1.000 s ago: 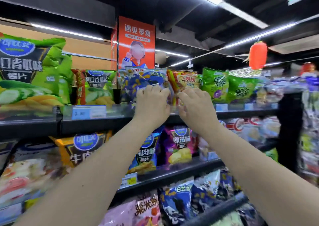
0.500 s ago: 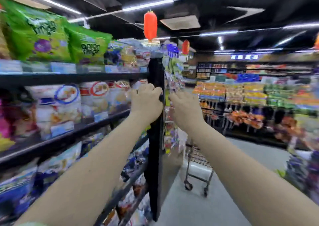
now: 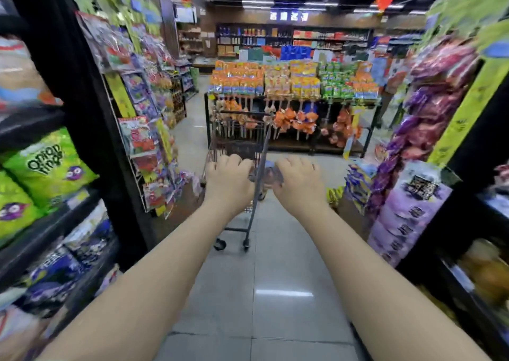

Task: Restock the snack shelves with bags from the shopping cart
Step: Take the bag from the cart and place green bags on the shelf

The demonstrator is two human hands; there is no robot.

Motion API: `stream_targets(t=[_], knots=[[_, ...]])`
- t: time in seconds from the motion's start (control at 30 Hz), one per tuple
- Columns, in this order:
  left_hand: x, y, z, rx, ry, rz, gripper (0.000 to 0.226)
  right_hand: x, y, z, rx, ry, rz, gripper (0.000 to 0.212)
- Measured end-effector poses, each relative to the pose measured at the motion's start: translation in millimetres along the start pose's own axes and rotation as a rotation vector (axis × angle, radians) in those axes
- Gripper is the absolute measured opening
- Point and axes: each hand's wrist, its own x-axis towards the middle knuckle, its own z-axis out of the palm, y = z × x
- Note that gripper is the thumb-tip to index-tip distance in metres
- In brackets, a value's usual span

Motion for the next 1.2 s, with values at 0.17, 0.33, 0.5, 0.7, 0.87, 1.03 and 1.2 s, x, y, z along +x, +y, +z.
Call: stream_targets(t=[0.17,0.33,0.5,0.7,0.87,1.03,1.2], knots=[[64.6,-14.8,93.2,-0.069,-0.095,0.074,0.031,38.0,24.5,87.1,-0.020,-0.066,0.074,0.022],[133.7,-31.9,173.8,-0.152,-0.228,0.111,0.035,82.2,46.7,169.2,-0.037,-0.185,0.189,0.034],[181.9,-32.5,256.8,-0.200,-0.401,0.108,0.037,103.7,83.4,243.2,-0.122,-0.352,0.225,0.033],[248.6,-11.2,344.4,-0.242,-0.507,0.088,0.037,153.1,149.6,320.2,-0.028,-0.440,0.260,0.036],[333.6,9.0,427.7,-0.259,-0.521,0.022,0.037,220.8,224.0,398.4,0.053,-0.462,0.222,0.038],[442.8,20.4,492.8,-0.223,-0.477,-0.130,0.036,309.7,301.4,467.3,0.104,-0.539,0.138,0.040],[517.7,4.8,545.3,-0.205,-0.436,-0.259,0.032,380.7,342.7,537.7,0.199,-0.566,0.083,0.039]])
